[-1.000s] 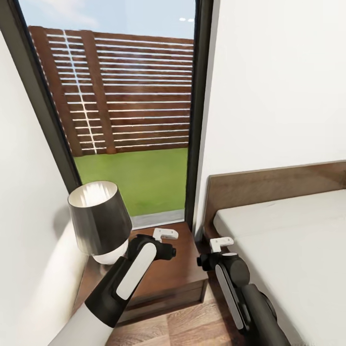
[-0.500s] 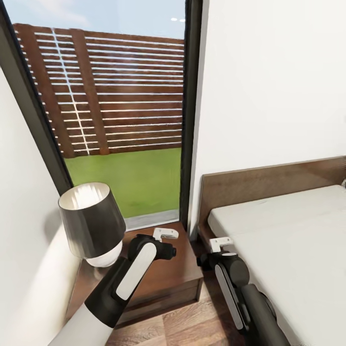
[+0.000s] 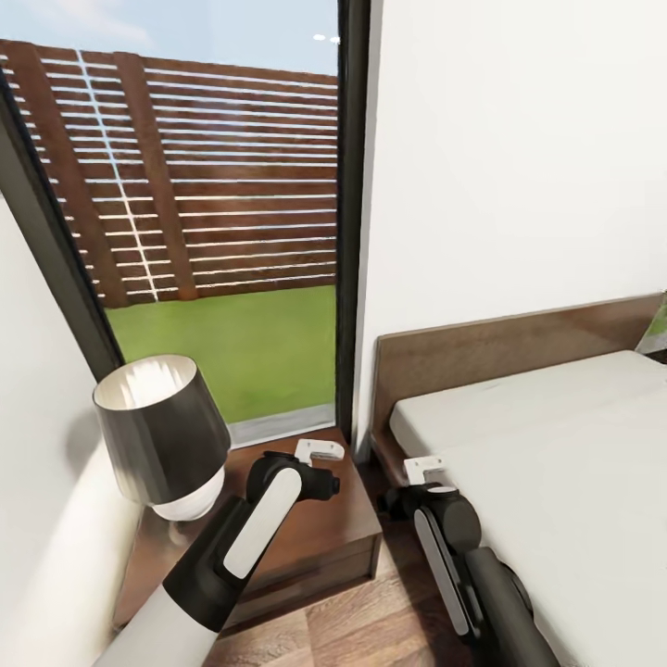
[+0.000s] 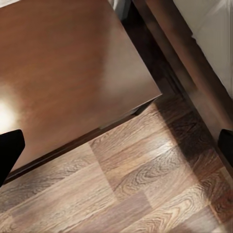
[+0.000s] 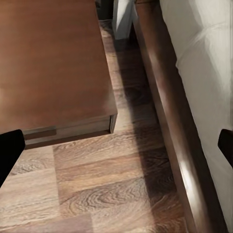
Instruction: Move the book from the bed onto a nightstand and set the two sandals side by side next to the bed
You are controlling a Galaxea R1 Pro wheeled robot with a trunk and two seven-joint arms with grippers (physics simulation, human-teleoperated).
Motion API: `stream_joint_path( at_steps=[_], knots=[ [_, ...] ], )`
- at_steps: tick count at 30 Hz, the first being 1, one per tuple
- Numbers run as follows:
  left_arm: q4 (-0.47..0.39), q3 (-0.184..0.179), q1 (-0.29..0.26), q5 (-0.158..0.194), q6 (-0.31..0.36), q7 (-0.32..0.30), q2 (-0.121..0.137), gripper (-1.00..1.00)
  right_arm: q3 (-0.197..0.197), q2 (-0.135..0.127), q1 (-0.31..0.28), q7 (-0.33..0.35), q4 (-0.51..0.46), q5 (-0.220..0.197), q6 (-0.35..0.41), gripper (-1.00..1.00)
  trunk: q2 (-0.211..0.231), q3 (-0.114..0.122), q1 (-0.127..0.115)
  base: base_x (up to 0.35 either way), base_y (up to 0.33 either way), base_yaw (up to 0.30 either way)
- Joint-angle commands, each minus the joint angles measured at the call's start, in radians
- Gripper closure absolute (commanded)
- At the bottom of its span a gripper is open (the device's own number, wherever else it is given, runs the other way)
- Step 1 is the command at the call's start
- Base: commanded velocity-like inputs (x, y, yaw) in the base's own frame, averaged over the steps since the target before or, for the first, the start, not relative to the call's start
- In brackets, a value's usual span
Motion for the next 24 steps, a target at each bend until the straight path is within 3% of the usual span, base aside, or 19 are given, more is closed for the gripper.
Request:
stream_joint_path(
  at_steps=[1,24],
  knots=[
    [-0.001,-0.001,-0.001,0.010,0.002,0.010,0.000,-1.00,0.001,0.000,-0.001,-0.004,-0.002,-0.001,0.005,-1.00,-0.001,-0.001,0.000,0.000,0.000,-0.106],
    [-0.001,-0.001,-0.001,0.010,0.002,0.010,0.000,-1.00,-0.001,-0.001,-0.001,0.004,-0.005,-0.003,0.005,-1.00,-0.001,-0.001,0.000,0.000,0.000,-0.115]
  ],
)
